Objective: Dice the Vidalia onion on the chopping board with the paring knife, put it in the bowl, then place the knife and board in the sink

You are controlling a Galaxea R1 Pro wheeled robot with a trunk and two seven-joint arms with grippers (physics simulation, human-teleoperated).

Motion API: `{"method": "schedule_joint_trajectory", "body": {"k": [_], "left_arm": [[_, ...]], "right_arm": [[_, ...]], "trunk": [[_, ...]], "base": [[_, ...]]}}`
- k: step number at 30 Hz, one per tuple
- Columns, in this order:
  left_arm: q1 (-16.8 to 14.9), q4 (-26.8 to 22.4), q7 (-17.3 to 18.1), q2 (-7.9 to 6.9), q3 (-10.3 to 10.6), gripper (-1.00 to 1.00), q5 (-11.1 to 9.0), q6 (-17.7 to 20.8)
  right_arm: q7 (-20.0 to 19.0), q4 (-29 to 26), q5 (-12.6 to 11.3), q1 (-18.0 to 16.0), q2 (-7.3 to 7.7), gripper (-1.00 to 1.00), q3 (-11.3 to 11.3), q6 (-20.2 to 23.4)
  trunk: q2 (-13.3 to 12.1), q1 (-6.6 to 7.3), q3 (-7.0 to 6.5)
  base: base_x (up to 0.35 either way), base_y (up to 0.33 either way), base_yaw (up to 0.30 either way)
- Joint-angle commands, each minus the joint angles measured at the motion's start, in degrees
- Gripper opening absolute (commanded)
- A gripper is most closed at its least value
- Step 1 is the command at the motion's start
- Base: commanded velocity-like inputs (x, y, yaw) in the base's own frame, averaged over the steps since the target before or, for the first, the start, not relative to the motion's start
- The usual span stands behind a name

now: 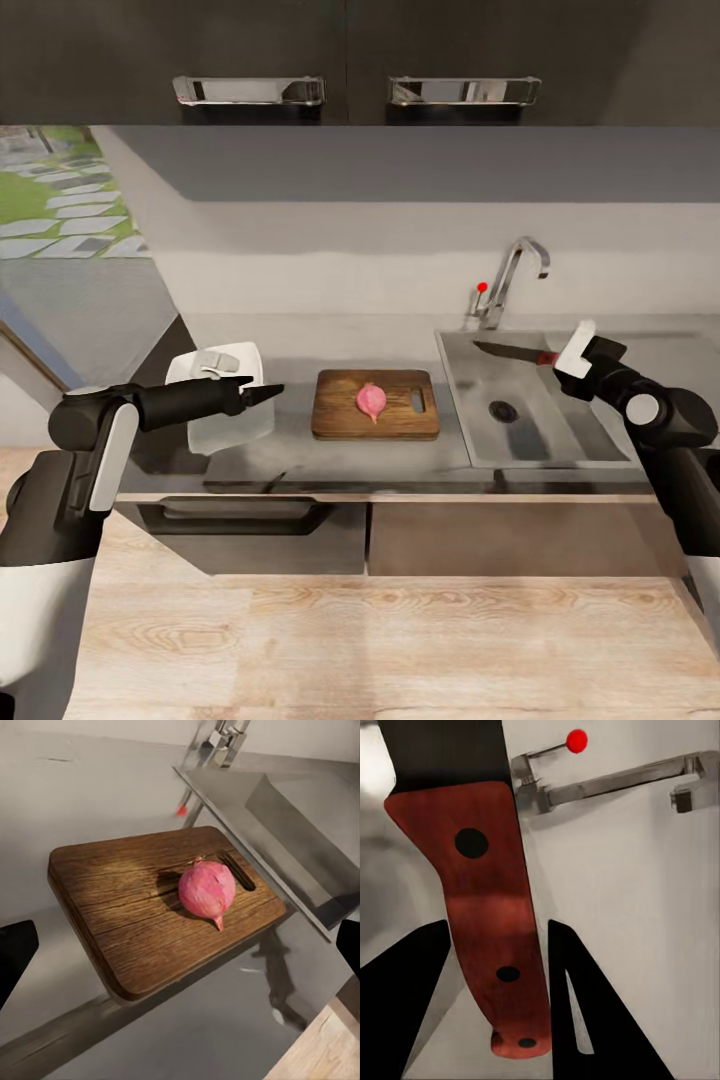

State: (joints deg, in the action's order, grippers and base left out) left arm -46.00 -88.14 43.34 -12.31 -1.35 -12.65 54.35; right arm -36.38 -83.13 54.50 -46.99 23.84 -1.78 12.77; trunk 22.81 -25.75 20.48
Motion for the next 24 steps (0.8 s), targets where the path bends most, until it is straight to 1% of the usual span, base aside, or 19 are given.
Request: {"method": "schedule_joint_trajectory", "body": {"k": [1,3,4,5,6,9,10,13,14,15,16,18,19,20,21,23,24], "left_arm": [[-0.1,0.0,0.2,0.02,0.0,1.0,0.1,0.2],[-0.1,0.0,0.2,0.05,0.4,1.0,0.1,0.2],[-0.1,0.0,0.2,0.07,1.5,1.0,0.1,0.2],[-0.1,0.0,0.3,0.08,1.8,1.0,0.1,0.2],[-0.1,0.0,0.3,0.08,2.3,1.0,0.1,0.2],[-0.1,0.0,0.3,0.09,2.9,1.0,0.1,0.2],[-0.1,0.0,0.3,0.09,3.2,1.0,0.1,0.1],[-0.1,0.0,0.2,0.04,3.3,1.0,0.1,0.1],[-0.1,0.0,0.2,0.04,3.3,1.0,0.1,0.2],[-0.1,0.0,0.2,0.07,3.3,1.0,0.1,0.2],[-0.1,0.0,0.2,0.07,3.3,1.0,0.1,0.2],[-0.1,0.0,0.2,0.08,3.4,1.0,0.1,0.2],[-0.1,0.0,0.2,0.07,3.4,1.0,0.1,0.2],[-0.1,0.0,0.2,0.03,3.4,1.0,0.1,0.2],[-0.1,0.0,0.2,0.02,3.4,1.0,0.1,0.2],[-0.1,0.0,0.2,0.01,3.4,1.0,0.1,0.2],[-0.1,0.0,0.2,0.01,3.4,1.0,0.1,0.2]], "right_arm": [[-0.7,0.1,0.2,-0.4,0.04,-1.0,-0.1,0.4],[-1.8,0.4,0.3,-1.0,-0.01,-1.0,-0.1,0.6],[-2.5,0.6,0.3,-1.4,-0.16,-1.0,-0.5,0.7],[-2.5,0.6,0.3,-1.5,-0.24,-1.0,-0.7,0.7],[-2.7,0.6,0.3,-1.6,-0.45,-1.0,-1.4,0.7],[-2.8,0.7,0.3,-1.6,-0.77,-1.0,-3.3,0.7],[-2.6,0.7,0.3,-1.7,-0.94,-1.0,-4.8,0.8],[-1.1,0.7,0.3,-1.7,-1.03,-1.0,-6.1,0.8],[-0.1,0.7,0.3,-1.7,-1.05,-1.0,-7.0,0.8],[2.0,0.7,0.3,-1.7,-1.07,-1.0,-11.1,0.8],[2.6,0.7,0.3,-1.7,-1.07,-1.0,-13.0,0.9],[3.4,0.7,0.3,-1.7,-1.08,-1.0,-14.8,0.9],[3.7,0.7,0.3,-1.7,-1.08,-1.0,-15.2,1.0],[5.5,0.7,0.3,-1.7,-1.43,-1.0,-16.2,1.1],[5.9,0.7,0.3,-1.7,-1.69,-1.0,-16.3,1.3],[7.6,0.8,0.3,-1.7,-3.5,-1.0,-16.7,2.7],[7.9,0.8,0.3,-1.7,-4.01,-1.0,-16.7,3.2]], "trunk": [[0.1,-0.03,0.11],[0.1,-0.03,0.11],[0.1,-0.03,0.11],[0.1,-0.03,0.11],[0.1,-0.03,0.11],[0.1,-0.03,0.11],[0.1,-0.03,0.11],[0.1,-0.03,0.11],[0.1,-0.03,0.11],[0.1,-0.03,0.11],[0.1,-0.03,0.11],[0.1,-0.03,0.11],[0.1,-0.03,0.11],[0.1,-0.03,0.11],[0.1,-0.03,0.11],[0.1,-0.03,0.11],[0.1,-0.03,0.11]], "base": [[0.0,0.0,0.0],[0.0,0.0,0.0],[0.0,0.0,0.0],[0.0,0.0,0.0],[0.0,0.0,0.0],[0.0,0.0,0.0],[0.0,0.0,0.0],[0.0,0.0,0.0],[0.0,0.0,0.0],[0.0,0.0,0.0],[0.0,0.0,0.0],[0.0,0.002,0.0],[0.0,0.015,0.0],[0.0,0.107,0.0],[0.0,0.143,0.0],[0.0,0.225,0.0],[0.0,0.26,0.0]]}}
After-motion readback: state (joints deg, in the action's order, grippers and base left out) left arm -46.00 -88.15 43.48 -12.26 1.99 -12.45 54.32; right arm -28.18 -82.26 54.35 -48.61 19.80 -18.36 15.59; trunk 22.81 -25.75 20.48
